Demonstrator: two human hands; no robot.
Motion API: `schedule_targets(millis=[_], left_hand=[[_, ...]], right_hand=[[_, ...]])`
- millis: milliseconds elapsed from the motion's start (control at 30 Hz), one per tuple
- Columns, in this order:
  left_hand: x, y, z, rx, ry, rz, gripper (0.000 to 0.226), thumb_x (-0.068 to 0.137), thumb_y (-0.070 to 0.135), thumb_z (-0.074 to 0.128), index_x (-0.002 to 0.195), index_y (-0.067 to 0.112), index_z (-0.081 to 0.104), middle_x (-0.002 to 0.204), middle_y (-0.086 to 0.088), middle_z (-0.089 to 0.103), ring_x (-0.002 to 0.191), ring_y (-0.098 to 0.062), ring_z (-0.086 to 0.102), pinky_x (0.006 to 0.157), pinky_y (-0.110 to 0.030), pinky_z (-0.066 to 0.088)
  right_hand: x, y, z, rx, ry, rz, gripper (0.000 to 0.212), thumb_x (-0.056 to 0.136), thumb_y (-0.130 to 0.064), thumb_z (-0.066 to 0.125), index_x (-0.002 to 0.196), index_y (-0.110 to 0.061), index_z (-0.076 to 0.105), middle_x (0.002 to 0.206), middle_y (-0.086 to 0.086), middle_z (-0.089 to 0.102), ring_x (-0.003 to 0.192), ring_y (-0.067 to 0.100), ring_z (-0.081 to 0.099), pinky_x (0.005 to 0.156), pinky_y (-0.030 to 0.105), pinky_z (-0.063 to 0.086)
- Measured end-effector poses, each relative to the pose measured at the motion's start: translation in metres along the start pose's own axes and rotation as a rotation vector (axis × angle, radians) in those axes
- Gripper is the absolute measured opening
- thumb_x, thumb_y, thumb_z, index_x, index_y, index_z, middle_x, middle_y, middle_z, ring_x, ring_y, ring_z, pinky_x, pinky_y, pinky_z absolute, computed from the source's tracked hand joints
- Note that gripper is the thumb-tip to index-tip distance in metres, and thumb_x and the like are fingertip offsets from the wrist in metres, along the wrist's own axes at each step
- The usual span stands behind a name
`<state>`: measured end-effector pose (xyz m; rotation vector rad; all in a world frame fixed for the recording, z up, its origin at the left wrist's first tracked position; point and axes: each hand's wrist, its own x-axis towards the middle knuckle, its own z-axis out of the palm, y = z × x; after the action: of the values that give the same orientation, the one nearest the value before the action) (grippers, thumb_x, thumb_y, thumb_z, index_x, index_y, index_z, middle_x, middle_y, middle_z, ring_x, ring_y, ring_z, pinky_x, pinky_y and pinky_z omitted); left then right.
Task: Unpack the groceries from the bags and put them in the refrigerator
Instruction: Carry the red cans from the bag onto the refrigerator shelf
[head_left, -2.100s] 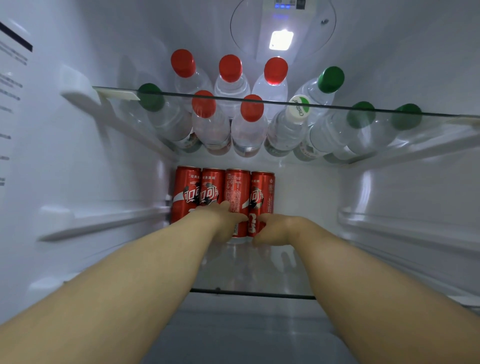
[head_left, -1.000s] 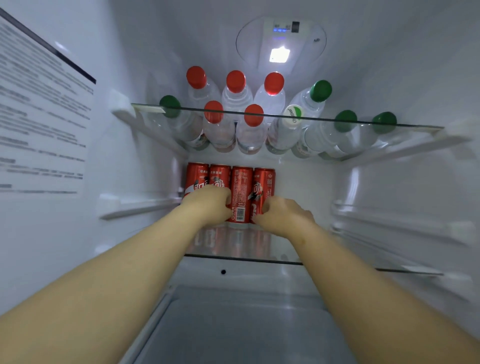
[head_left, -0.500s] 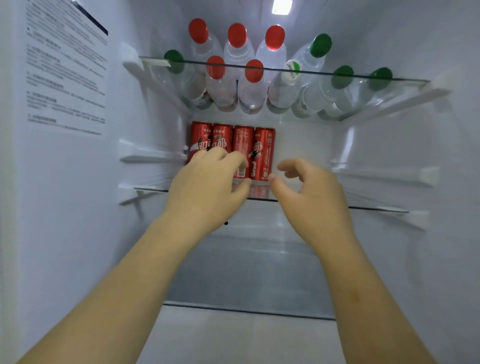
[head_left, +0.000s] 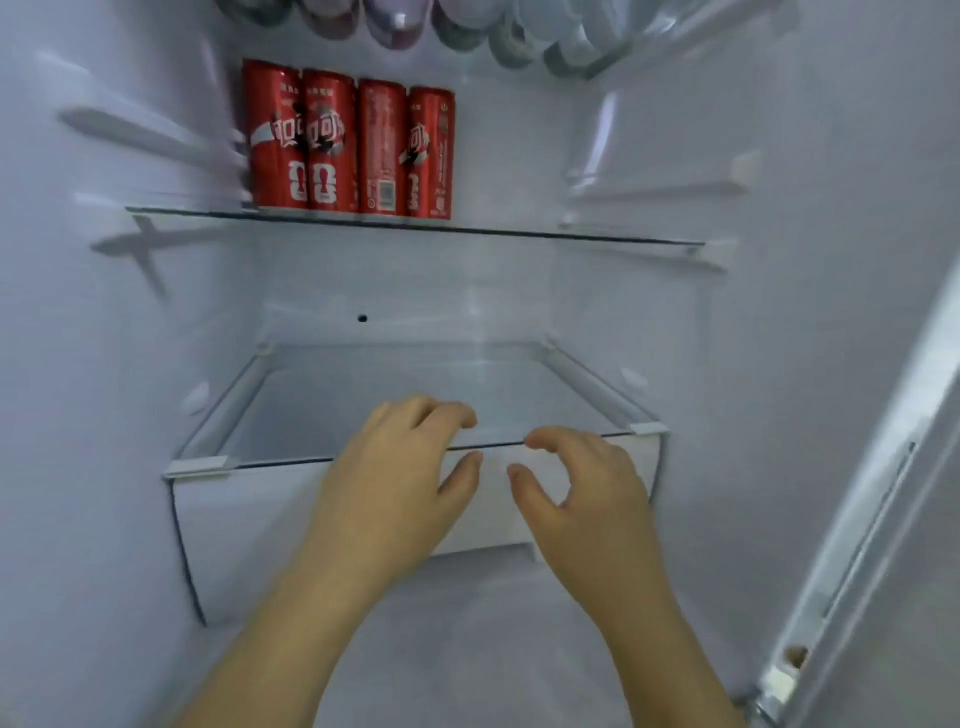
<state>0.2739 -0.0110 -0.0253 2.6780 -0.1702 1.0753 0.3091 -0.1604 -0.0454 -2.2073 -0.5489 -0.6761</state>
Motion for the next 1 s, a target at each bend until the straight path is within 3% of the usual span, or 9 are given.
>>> schedule_targets(millis=[100,200,300,367,433,767,1000], left_hand=[[-0.023,0.005,0.022,-0.057,-0.088,0.054,0.038,0.078,0.039,0.041,0.095,0.017,0.068,0.086,-0.001,0.065,0.077,-0.024,0.063,0.061,-0.03,0.053],[-0.048,0.018,0.043,-0.152,-0.168,0.107,0.029,0.078,0.033,0.053,0.095,0.017,0.068,0.085,-0.001,0.064,0.075,-0.024,0.062,0.058,-0.03,0.051],[-0.071,0.046,0.058,-0.222,-0.267,0.178,0.026,0.085,0.03,0.056,0.106,0.019,0.066,0.098,0.0,0.063,0.093,-0.023,0.06,0.071,-0.032,0.051],[-0.086,0.068,0.066,-0.302,-0.367,0.226,0.031,0.093,0.033,0.051,0.121,0.024,0.057,0.115,0.005,0.056,0.108,-0.016,0.05,0.084,-0.027,0.044],[-0.103,0.094,0.074,-0.358,-0.432,0.307,0.035,0.094,0.035,0.045,0.128,0.028,0.05,0.122,0.007,0.051,0.112,-0.014,0.044,0.086,-0.023,0.04],[-0.195,0.262,0.087,-0.526,-0.699,0.74,0.035,0.097,0.036,0.038,0.131,0.03,0.043,0.127,0.01,0.046,0.114,-0.01,0.041,0.082,-0.016,0.031],[-0.294,0.405,0.054,-0.642,-0.809,1.005,0.034,0.096,0.037,0.042,0.128,0.029,0.047,0.126,0.01,0.047,0.116,-0.009,0.041,0.089,-0.019,0.039]], right_hand=[[-0.037,0.015,-0.001,-0.107,-0.067,0.129,0.03,0.09,-0.037,0.054,0.119,-0.03,0.056,0.123,-0.015,0.054,0.116,0.009,0.042,0.095,0.024,0.033],[-0.079,0.025,-0.01,-0.177,-0.102,0.278,0.033,0.092,-0.04,0.05,0.124,-0.033,0.051,0.127,-0.017,0.049,0.12,0.006,0.037,0.099,0.021,0.031],[-0.127,0.035,-0.025,-0.204,-0.088,0.432,0.031,0.091,-0.04,0.051,0.122,-0.033,0.053,0.121,-0.018,0.05,0.117,0.006,0.041,0.097,0.022,0.034],[-0.157,0.041,-0.04,-0.255,-0.068,0.502,0.028,0.091,-0.038,0.052,0.119,-0.033,0.055,0.119,-0.018,0.053,0.117,0.008,0.043,0.095,0.021,0.032],[-0.19,0.048,-0.058,-0.321,-0.057,0.606,0.03,0.092,-0.039,0.049,0.122,-0.034,0.052,0.125,-0.02,0.049,0.12,0.006,0.039,0.095,0.019,0.027],[-0.354,0.053,-0.172,-0.53,0.144,1.055,0.037,0.094,-0.043,0.044,0.129,-0.034,0.047,0.136,-0.018,0.044,0.126,0.006,0.037,0.1,0.019,0.028],[-0.492,0.024,-0.271,-0.627,0.326,1.317,0.032,0.093,-0.037,0.044,0.125,-0.032,0.049,0.13,-0.019,0.047,0.123,0.007,0.037,0.1,0.023,0.03]])
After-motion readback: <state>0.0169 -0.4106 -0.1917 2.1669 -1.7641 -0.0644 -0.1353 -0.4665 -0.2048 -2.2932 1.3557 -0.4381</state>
